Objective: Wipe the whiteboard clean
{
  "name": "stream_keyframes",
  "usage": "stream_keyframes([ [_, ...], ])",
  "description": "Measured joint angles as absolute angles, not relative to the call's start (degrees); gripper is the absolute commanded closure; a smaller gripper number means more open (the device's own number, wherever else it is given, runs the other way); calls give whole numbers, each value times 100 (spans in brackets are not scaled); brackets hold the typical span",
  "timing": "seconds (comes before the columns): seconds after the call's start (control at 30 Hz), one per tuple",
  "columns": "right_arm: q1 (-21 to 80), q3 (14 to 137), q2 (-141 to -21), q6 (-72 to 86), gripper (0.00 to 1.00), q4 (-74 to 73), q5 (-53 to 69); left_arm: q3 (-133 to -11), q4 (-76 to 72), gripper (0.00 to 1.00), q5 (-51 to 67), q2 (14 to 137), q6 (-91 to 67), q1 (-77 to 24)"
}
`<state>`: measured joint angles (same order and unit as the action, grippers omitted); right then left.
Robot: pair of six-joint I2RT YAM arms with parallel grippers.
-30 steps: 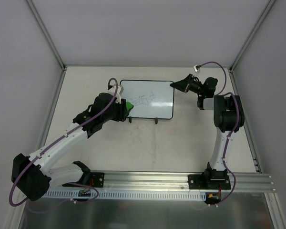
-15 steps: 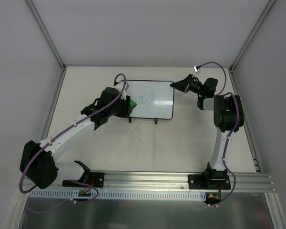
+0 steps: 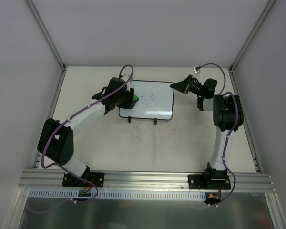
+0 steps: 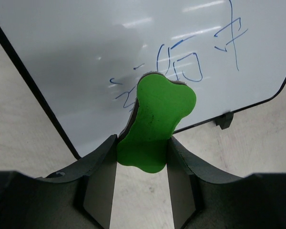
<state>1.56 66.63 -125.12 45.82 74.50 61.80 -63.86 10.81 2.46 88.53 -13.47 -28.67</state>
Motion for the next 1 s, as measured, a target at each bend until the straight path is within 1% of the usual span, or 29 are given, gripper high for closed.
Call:
stream_keyframes([
  [0.23, 154, 6663, -12512, 4584, 100, 7461, 6180, -7448, 1496, 100, 128, 9644, -1262, -2867],
  [0.4, 154, 6659, -12512, 4584, 100, 7467, 6182, -7926, 1946, 100, -167, 10016, -1149, -2867],
  [0.73, 154, 6650, -12512, 4587, 100, 7476, 6180, -8003, 2292, 100, -644, 10200, -1035, -2886],
  [1.0, 154, 6641, -12512, 4587, 100, 7478, 6180, -8003, 2331, 100, -768, 10263, -910, -2912],
])
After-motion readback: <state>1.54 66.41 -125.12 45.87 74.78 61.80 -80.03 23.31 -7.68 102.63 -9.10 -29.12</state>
